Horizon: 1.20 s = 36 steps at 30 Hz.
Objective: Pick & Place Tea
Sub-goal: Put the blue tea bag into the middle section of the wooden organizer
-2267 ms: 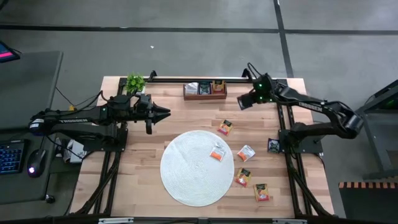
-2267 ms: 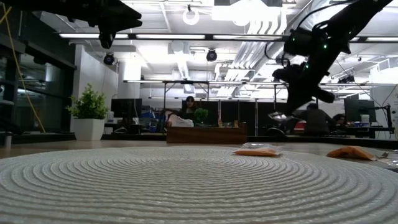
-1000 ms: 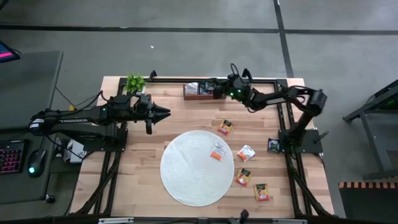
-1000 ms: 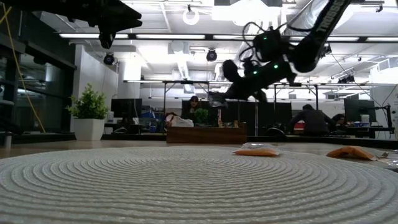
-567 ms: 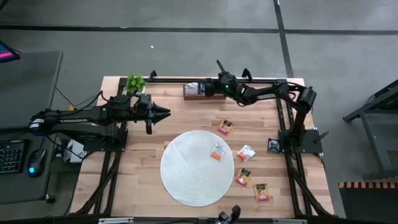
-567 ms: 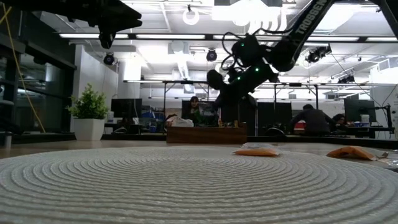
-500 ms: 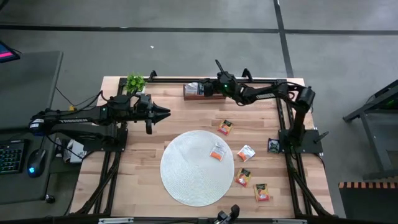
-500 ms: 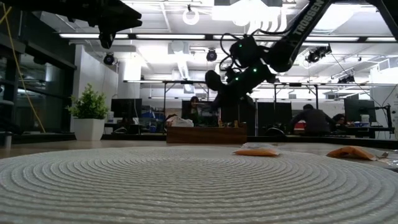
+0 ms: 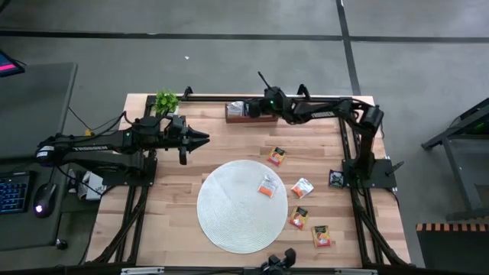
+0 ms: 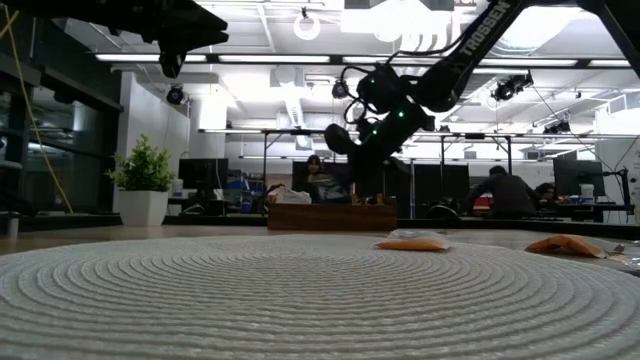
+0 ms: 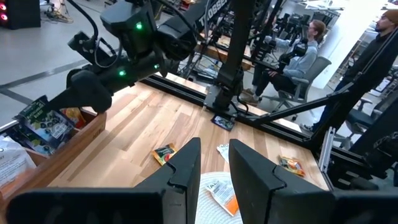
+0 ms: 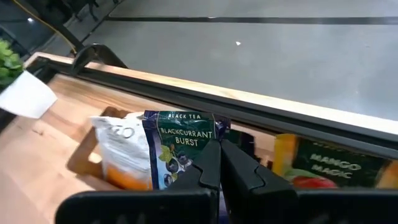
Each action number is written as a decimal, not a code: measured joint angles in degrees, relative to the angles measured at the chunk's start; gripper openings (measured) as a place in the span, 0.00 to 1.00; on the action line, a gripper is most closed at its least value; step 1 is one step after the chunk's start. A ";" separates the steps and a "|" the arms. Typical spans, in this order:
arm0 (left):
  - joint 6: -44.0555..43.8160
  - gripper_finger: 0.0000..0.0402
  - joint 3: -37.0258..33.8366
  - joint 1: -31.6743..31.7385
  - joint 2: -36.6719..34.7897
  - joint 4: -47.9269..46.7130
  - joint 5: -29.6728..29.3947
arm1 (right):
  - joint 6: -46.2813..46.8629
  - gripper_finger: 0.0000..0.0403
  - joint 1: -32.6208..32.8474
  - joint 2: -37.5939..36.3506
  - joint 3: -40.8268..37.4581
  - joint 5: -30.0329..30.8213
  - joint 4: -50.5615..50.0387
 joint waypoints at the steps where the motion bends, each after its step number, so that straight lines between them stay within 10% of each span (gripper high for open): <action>1: 0.00 0.21 0.00 0.00 0.00 0.00 0.00 | 0.06 0.00 -0.32 0.00 -0.01 -0.21 -0.22; 36: 0.00 0.21 0.00 0.00 0.00 0.01 0.00 | 1.23 0.00 -1.80 2.60 -0.07 -7.59 1.32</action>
